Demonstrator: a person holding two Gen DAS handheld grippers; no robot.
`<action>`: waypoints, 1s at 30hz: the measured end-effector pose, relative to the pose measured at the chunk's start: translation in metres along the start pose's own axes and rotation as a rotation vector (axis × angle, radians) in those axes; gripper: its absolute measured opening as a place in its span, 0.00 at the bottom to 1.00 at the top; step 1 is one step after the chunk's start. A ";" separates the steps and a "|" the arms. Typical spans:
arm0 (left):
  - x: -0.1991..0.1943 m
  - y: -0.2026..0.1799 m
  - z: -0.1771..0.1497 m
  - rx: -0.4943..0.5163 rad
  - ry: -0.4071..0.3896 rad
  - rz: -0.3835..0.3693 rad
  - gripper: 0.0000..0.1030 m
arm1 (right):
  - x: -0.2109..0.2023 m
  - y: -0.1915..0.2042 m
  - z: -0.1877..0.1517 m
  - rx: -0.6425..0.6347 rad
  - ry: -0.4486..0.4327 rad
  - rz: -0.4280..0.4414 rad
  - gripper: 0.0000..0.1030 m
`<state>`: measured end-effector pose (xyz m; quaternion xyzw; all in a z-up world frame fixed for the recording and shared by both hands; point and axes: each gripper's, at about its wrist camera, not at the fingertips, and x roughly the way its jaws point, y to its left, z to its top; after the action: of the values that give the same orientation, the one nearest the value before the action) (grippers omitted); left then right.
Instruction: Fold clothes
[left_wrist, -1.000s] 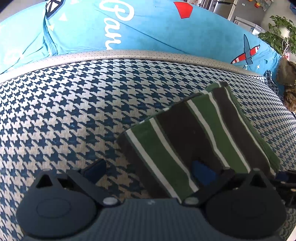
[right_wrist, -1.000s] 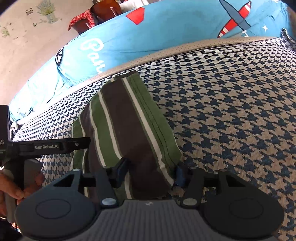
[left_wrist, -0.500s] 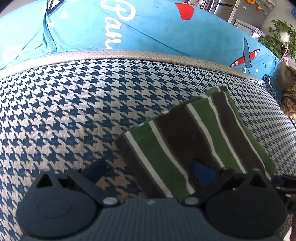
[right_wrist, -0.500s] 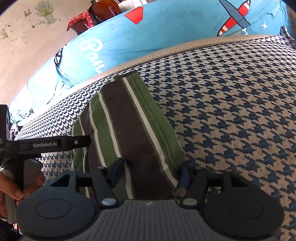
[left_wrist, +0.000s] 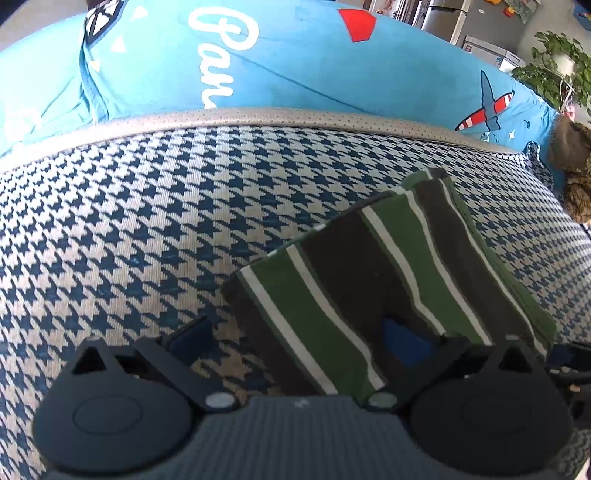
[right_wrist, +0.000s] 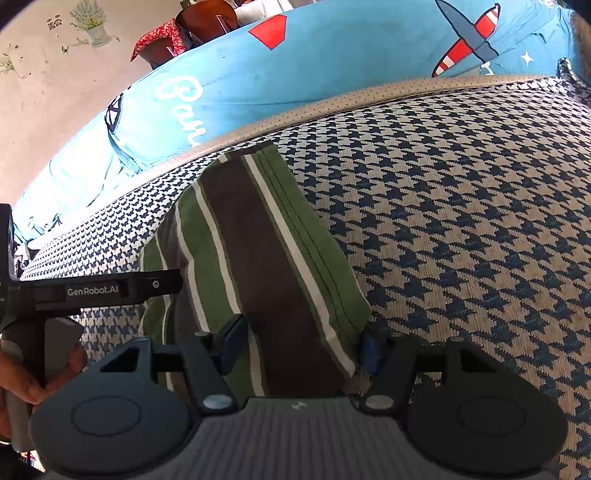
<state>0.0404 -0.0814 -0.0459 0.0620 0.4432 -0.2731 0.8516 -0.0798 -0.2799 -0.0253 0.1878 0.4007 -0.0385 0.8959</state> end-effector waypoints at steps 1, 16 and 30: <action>-0.002 -0.002 -0.001 0.009 -0.003 0.000 0.91 | 0.000 0.001 0.000 -0.004 -0.002 -0.003 0.61; -0.036 -0.014 -0.006 0.046 -0.124 0.052 0.20 | -0.014 0.018 -0.001 -0.114 -0.073 -0.029 0.26; -0.075 -0.014 -0.013 0.055 -0.175 0.090 0.20 | -0.037 0.034 0.002 -0.178 -0.174 0.014 0.24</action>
<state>-0.0102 -0.0582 0.0073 0.0812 0.3563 -0.2513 0.8963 -0.0961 -0.2523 0.0132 0.1062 0.3218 -0.0126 0.9407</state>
